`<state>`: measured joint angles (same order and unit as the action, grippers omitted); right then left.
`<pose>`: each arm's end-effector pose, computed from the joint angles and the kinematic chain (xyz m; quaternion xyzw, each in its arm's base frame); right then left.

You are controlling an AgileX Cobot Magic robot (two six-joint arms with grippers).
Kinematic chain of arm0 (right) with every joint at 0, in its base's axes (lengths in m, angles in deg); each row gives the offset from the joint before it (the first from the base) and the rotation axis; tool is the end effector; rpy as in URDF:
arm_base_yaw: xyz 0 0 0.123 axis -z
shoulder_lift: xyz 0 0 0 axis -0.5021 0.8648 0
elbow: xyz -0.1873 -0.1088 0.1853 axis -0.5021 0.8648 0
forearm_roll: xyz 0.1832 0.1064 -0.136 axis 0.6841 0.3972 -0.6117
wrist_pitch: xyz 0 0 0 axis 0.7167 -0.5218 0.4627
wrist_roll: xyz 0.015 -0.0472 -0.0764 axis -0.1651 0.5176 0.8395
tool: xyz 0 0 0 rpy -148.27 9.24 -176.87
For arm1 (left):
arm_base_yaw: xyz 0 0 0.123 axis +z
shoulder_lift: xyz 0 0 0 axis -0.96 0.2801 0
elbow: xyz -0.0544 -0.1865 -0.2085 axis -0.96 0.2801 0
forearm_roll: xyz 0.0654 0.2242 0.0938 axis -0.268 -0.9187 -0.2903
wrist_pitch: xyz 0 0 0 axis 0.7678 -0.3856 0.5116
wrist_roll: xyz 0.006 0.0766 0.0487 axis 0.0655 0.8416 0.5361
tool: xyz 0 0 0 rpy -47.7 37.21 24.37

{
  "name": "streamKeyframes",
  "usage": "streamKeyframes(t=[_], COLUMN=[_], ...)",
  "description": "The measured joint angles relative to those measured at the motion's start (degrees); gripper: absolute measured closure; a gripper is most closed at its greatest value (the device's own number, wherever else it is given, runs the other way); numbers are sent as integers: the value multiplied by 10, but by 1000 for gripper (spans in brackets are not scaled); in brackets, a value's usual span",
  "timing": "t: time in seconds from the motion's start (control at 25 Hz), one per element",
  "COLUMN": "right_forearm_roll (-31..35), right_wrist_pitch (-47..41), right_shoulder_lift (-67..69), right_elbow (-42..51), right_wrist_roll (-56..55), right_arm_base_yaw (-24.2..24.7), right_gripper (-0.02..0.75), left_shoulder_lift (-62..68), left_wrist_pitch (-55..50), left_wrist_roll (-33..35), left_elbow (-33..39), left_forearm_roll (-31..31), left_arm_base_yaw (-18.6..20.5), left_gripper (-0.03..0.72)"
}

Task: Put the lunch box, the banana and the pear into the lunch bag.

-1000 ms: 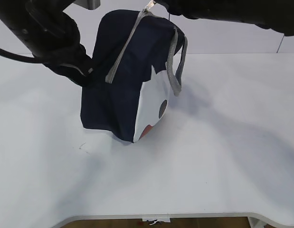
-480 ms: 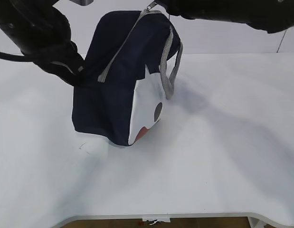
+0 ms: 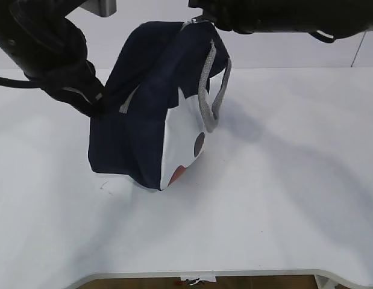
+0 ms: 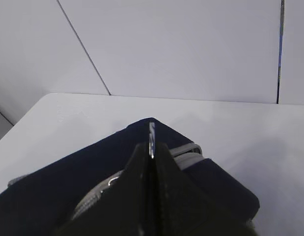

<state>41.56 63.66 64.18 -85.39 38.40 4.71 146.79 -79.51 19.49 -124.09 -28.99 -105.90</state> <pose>0.3664 0.1744 0.3204 -0.0660 0.8060 0.2098 0.5495 0.2822 -0.1829 0.3169 0.3641 0.9084 -0.0620 0.1960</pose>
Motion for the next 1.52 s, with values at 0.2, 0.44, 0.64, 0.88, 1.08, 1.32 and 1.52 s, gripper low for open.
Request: streamKeyframes(t=[0.2,0.44,0.64,0.88,1.08,1.32,1.52], right_forearm_roll=[3,17,19,31,41,42,42], right_wrist_pitch=[-12,-20,-26,-28,-28,-29,-29], right_shoulder_lift=[0,0,0,0,0,0,0], right_elbow=[-10,-11,-11,-11,-11,-11,-11], right_wrist_roll=[-1,-1,-2,-2,-2,-2,-2], right_arm_base_yaw=[-15,-20,-20,-20,-21,-24,-24], right_gripper=[737,737,737,737,737,737,737], left_shoulder_lift=[0,-6,-20,-30,-30,-10,20], left_wrist_pitch=[0,-7,-9,23,98,168,181], left_wrist_roll=[-6,-19,-22,-30,-30,-31,-32], left_elbow=[0,-3,-4,-29,-29,-29,-29], left_forearm_roll=[1,10,14,31,56,62,62], left_arm_base_yaw=[0,0,0,0,0,0,0], left_gripper=[663,438,385,377,368,367,368])
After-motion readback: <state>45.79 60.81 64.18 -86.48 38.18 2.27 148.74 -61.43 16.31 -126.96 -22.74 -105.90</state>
